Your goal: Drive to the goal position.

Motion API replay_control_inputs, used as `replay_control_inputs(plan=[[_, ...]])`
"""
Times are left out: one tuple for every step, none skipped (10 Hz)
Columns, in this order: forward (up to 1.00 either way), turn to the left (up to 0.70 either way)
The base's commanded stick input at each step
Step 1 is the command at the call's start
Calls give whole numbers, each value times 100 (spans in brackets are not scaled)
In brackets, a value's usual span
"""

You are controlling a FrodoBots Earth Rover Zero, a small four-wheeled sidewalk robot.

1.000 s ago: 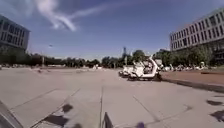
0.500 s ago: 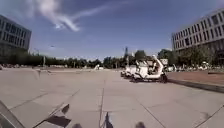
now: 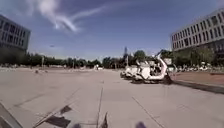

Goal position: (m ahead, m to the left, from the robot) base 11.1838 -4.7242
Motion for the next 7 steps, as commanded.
replay_control_inputs(plan=[[70, 7], [70, 7], [70, 7], [70, 7], [70, 3], [70, -7], [70, -7]])
